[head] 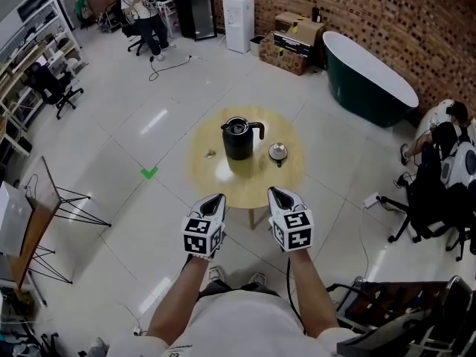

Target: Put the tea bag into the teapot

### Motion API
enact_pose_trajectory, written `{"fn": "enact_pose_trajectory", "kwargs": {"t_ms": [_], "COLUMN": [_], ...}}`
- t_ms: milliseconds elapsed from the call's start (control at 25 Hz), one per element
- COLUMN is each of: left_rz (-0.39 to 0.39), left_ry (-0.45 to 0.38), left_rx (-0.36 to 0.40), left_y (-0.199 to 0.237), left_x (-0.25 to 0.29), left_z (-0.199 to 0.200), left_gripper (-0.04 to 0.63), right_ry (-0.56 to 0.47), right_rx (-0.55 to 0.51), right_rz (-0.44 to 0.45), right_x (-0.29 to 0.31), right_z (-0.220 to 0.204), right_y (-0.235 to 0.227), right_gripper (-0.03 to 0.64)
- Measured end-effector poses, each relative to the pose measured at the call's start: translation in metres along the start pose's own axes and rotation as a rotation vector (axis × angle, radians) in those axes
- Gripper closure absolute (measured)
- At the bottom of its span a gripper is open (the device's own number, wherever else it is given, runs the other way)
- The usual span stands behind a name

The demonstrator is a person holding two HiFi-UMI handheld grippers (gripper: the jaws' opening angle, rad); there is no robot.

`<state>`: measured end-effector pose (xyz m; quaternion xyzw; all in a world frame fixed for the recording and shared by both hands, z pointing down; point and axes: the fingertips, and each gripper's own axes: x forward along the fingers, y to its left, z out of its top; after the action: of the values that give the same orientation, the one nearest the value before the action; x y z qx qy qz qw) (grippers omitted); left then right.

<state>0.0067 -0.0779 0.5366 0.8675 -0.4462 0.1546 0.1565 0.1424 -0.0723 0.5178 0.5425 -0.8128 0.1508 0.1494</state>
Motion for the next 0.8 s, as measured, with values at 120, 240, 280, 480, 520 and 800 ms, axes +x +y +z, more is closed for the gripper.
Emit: {"fn": "enact_pose_trajectory", "kwargs": {"t_ms": [120,240,280,480,520,800], "left_rz": [-0.016,-0.029,-0.031,-0.046,-0.049,-0.061], "left_ry": [-0.003,-0.007,-0.010,-0.028,-0.032,-0.050], "left_rx": [0.006,0.005,0.003,-0.001,0.000,-0.007], "left_y": [0.003,0.012,0.015,0.023,0.024,0.031], "left_x": [-0.005,-0.010,-0.011,-0.018,-0.019,-0.024], "left_z": [-0.001,-0.001,0.000,0.005,0.006,0.013], "left_gripper": [0.584,0.584,0.584,0.584,0.584,0.584], "right_ry": [-0.001,-0.001,0.000,-0.001,-0.004,-0.007], "right_rx": [0.002,0.011,0.018,0.035,0.037,0.033], "right_rz": [-0.018,-0.033,-0.037,-0.060,-0.066,-0.082], "right_x": [-0.003,-0.003,-0.003,-0.005,-0.005,-0.002], "right_z": [0.001,0.000,-0.001,0.000,0.001,0.007], "right_y": [0.009,0.018,0.021,0.033,0.034,0.041], "right_gripper": [0.617,0.617,0.617,0.617,0.617,0.617]}}
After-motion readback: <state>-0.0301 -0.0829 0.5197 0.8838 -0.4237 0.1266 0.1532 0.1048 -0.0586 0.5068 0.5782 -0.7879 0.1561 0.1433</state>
